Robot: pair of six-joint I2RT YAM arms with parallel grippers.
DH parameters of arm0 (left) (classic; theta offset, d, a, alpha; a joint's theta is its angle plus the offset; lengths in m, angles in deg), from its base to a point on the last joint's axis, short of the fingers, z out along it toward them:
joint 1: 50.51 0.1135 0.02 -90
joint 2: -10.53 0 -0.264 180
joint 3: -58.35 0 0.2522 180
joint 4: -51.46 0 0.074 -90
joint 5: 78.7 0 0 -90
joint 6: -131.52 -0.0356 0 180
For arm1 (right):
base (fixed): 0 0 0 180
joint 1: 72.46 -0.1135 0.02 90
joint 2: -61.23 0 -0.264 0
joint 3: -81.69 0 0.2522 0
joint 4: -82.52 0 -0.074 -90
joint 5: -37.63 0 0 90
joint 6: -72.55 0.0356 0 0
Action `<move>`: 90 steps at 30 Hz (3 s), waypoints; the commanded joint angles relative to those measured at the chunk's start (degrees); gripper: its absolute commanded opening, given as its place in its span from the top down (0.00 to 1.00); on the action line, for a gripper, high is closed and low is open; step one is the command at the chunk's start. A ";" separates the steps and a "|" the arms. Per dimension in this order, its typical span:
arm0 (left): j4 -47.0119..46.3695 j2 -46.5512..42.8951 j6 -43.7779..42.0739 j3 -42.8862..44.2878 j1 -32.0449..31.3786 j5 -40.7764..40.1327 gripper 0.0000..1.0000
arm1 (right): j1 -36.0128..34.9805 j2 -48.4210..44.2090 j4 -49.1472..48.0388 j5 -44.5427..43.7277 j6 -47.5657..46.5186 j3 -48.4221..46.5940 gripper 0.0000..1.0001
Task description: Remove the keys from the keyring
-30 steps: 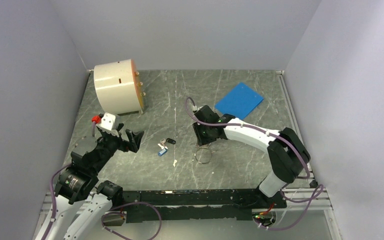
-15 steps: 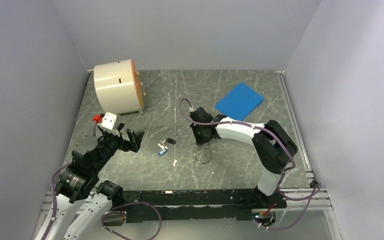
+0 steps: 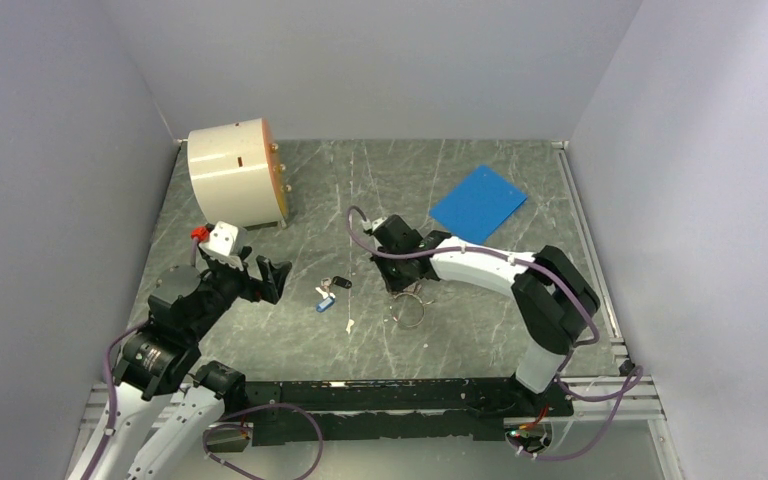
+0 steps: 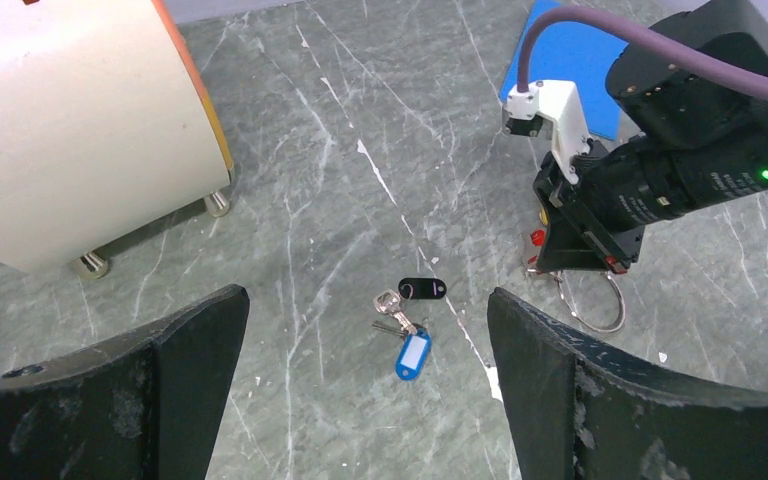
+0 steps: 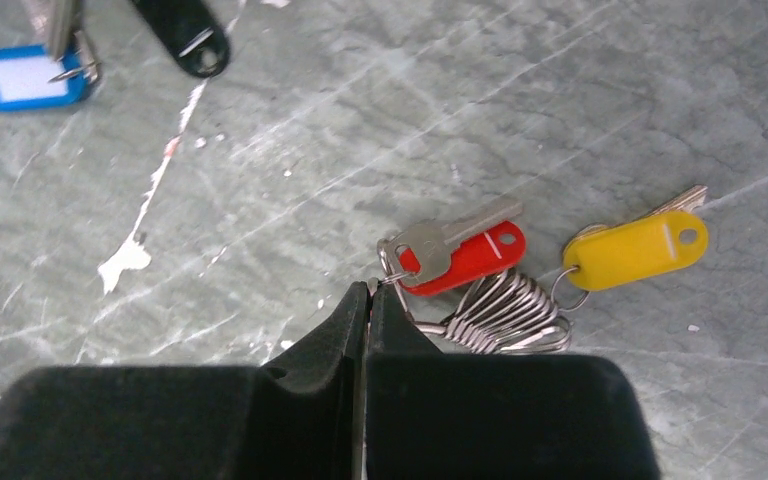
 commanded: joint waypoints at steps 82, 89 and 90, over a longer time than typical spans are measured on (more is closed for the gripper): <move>-52.78 41.83 0.43 -15.73 -23.98 4.89 0.11 | 8.00 -26.84 -24.21 19.35 7.09 30.93 1.00; -66.80 50.00 -7.20 -19.09 -27.40 2.57 0.11 | 8.76 -27.01 -23.79 19.76 7.25 31.09 1.00; -70.01 51.00 -8.48 -20.22 -27.79 3.04 0.12 | 8.76 -26.92 -23.68 19.78 7.23 31.05 1.00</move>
